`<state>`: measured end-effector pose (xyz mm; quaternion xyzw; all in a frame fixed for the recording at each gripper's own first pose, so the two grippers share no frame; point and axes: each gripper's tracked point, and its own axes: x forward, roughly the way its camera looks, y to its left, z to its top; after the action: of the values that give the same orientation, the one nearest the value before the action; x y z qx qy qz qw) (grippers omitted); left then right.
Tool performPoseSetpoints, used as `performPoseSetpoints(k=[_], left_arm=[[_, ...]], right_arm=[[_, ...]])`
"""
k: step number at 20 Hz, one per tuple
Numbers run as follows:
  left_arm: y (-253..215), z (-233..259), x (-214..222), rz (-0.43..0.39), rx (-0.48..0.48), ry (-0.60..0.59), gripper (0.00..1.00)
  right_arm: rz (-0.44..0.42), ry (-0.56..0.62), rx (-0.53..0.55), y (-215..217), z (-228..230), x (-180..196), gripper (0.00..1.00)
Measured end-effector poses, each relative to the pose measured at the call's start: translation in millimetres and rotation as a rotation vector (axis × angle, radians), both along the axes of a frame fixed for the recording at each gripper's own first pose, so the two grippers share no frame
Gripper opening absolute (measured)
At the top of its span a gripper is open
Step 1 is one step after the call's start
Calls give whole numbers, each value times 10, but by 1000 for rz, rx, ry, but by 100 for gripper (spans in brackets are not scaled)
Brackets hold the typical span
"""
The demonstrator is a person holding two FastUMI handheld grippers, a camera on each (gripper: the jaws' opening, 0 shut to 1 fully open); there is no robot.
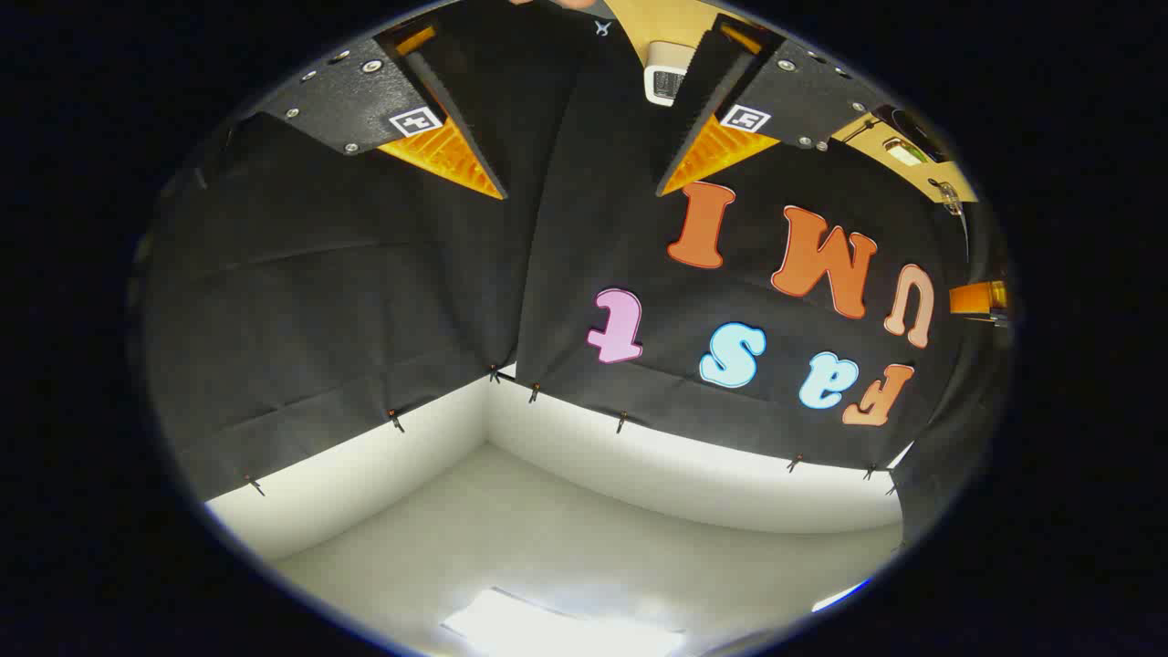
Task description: First push the handle of the pot to place it horizontally, then grasp the pot with both hands and set it on the induction cooktop.
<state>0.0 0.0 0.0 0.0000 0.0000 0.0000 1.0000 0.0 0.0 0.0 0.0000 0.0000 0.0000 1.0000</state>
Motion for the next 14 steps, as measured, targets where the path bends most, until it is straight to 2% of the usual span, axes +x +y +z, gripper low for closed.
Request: performPoseSetpoints(k=[3, 5, 7, 14], left_arm=[[31, 79, 9, -8, 1, -26, 98], [33, 77, 33, -22, -5, -30, 92], [52, 62, 9, -31, -7, -26, 94], [228, 85, -13, -11, 23, -37, 94]], right_arm=[[-2, 3, -8, 40, -24, -19, 95], [-11, 1, -10, 49, 0, -31, 95], [-16, -7, -11, 62, 41, -36, 95], [-7, -30, 8, 156, 168, -84, 95]])
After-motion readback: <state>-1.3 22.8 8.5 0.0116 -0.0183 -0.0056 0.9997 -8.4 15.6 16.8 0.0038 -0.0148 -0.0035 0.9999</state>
